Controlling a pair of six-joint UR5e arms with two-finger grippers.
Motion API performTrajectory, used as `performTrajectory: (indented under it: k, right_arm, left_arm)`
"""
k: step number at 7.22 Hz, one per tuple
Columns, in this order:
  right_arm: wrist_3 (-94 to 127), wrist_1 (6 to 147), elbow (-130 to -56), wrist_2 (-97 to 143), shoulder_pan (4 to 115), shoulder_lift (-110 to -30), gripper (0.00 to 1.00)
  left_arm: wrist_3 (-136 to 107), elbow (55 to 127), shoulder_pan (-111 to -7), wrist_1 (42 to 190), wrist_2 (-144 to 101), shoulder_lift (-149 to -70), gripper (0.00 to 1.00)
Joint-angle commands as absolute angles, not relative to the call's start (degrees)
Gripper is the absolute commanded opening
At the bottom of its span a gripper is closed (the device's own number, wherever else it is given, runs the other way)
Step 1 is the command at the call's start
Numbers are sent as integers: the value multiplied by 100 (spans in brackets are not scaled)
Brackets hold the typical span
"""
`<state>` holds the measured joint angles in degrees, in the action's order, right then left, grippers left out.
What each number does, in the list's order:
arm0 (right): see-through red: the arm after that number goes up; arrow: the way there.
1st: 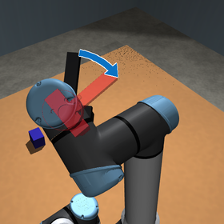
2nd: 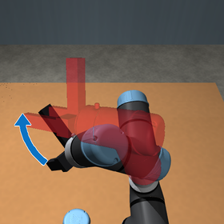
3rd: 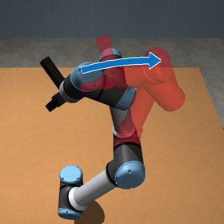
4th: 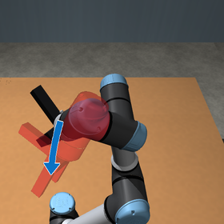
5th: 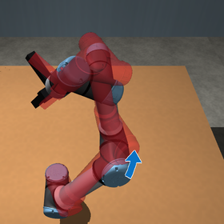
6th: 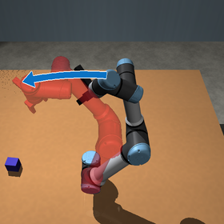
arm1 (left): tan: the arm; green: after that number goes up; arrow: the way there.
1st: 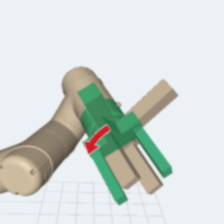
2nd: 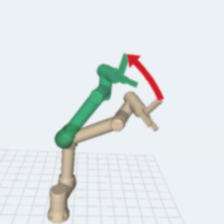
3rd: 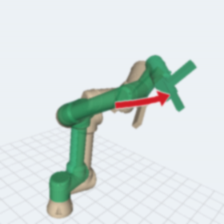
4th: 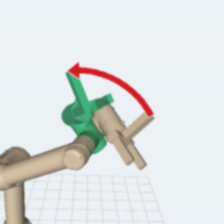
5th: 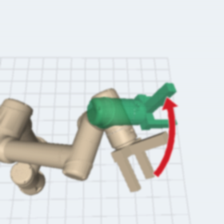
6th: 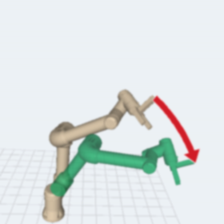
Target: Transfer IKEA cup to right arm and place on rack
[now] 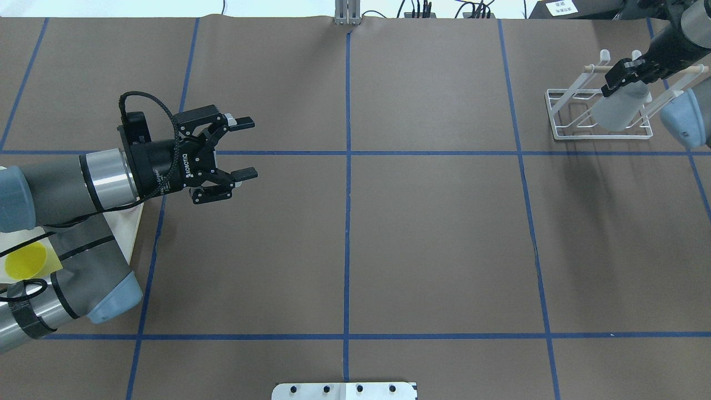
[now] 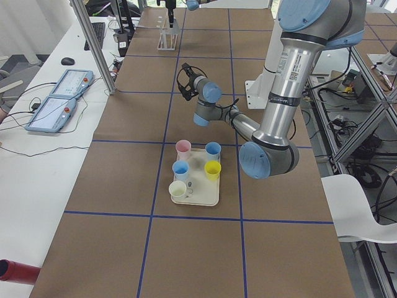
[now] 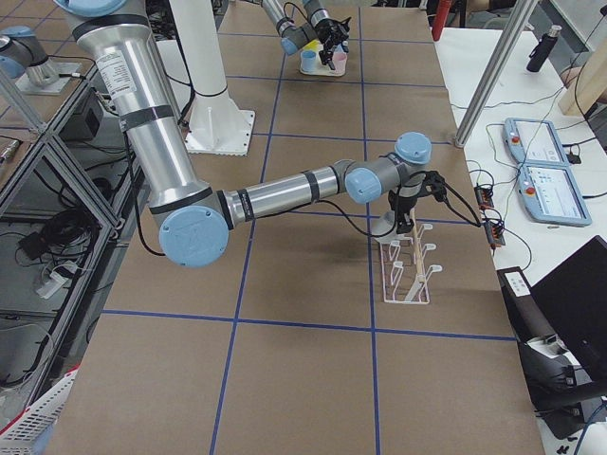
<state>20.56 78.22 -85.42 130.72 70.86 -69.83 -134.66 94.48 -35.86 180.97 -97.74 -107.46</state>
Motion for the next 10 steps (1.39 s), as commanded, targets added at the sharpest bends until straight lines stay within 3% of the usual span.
performTrajectory:
  k: [1, 3, 7, 10]
  right_arm:
    - [2065, 7822, -8517, 13069, 7084, -6996, 99]
    - [2109, 7813, -8604, 13087, 7084, -6987, 99]
    - [3300, 7813, -9349, 13105, 6770, -6987, 99]
    - [3629, 7805, -9474, 13078, 6548, -6987, 99]
  left_arm:
    - [-13465, 9448, -3586, 18097, -9773, -10740, 100]
    - [-13447, 9649, -3726, 18097, -10009, -10427, 100]
    - [-11407, 9677, -5832, 16915, -14072, -9741, 100]
    - [-8929, 9686, -6056, 16402, -14335, -8301, 100]
